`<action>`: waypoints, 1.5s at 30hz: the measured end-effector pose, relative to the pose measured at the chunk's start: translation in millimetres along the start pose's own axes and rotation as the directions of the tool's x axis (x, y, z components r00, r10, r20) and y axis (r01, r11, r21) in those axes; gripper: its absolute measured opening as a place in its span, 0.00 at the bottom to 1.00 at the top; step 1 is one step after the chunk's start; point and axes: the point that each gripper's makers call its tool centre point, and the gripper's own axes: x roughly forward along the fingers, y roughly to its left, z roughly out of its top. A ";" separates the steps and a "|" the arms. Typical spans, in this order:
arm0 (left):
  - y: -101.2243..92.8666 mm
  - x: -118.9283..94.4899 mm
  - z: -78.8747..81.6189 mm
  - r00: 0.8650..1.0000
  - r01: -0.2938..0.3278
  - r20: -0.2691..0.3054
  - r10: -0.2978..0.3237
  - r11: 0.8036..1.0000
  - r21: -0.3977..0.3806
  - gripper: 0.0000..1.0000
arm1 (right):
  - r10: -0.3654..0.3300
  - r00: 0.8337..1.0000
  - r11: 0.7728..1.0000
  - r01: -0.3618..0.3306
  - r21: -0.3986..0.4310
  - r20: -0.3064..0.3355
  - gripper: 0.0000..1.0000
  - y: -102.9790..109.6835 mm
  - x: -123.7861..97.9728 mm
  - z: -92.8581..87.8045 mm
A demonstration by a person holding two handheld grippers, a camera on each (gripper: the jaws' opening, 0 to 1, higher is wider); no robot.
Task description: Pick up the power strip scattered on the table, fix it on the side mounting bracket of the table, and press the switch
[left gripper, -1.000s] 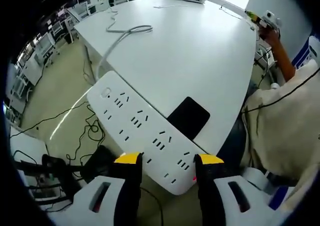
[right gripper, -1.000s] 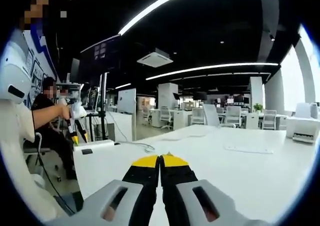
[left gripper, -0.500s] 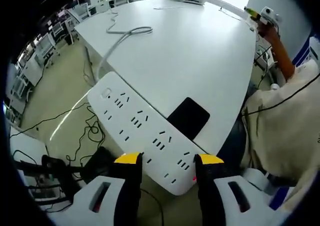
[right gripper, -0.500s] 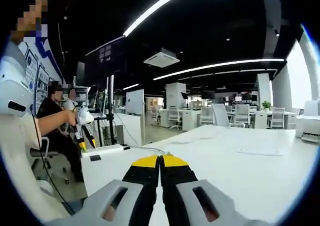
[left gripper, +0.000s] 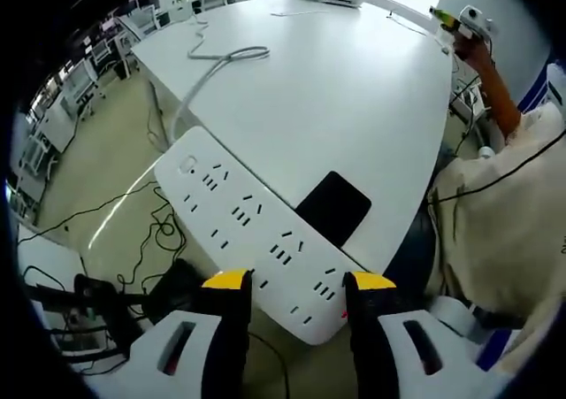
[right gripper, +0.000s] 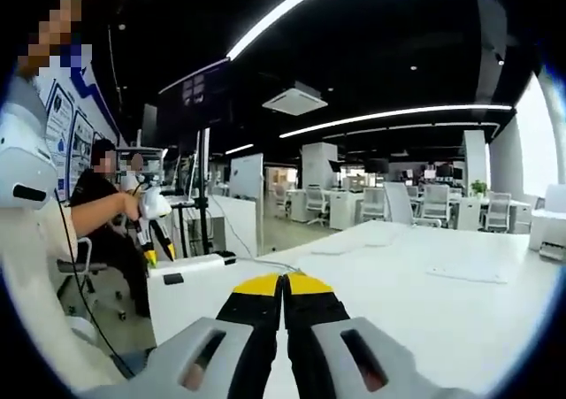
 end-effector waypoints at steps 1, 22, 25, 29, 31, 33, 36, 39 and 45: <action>-0.1 0.0 0.0 1.000 0.000 0.000 0.000 1.000 0.000 0.47 | 0.001 1.000 1.000 -0.001 -0.001 -0.002 0.00 0.0 0.7 0.2; -0.8 0.1 0.7 1.000 0.002 -0.008 -0.002 1.000 0.003 0.47 | 0.041 0.998 0.999 -0.041 -0.005 -0.037 0.00 3.3 24.9 8.7; -0.6 0.1 0.6 1.000 0.001 -0.010 -0.001 1.000 0.002 0.47 | 0.045 0.998 0.999 -0.045 0.003 -0.044 0.00 3.8 29.7 9.6; -0.9 0.1 0.6 1.000 0.001 -0.012 -0.001 1.000 0.003 0.47 | 0.052 0.997 0.999 -0.051 0.015 -0.055 0.00 4.5 35.6 9.5; -0.7 0.1 0.5 1.000 0.002 -0.014 -0.002 1.000 0.003 0.47 | 0.056 0.997 0.998 -0.055 0.023 -0.058 0.00 4.8 37.4 8.7; -0.9 0.1 0.5 1.000 0.003 -0.016 -0.003 1.000 0.005 0.47 | 0.059 0.996 0.998 -0.057 0.029 -0.064 0.00 5.1 39.3 7.3; -0.9 0.2 0.5 1.000 0.003 -0.020 -0.003 1.000 0.006 0.47 | 0.064 0.995 0.998 -0.062 0.031 -0.079 0.00 5.5 42.6 4.9; -0.3 -0.1 0.2 1.000 0.003 -0.014 -0.003 1.000 0.005 0.47 | 0.069 0.993 0.997 -0.066 0.036 -0.091 0.00 5.4 45.7 4.4; -0.2 0.1 0.3 1.000 0.003 -0.014 -0.003 1.000 0.004 0.47 | 0.091 0.990 0.996 -0.087 0.036 -0.109 0.00 7.2 55.2 4.9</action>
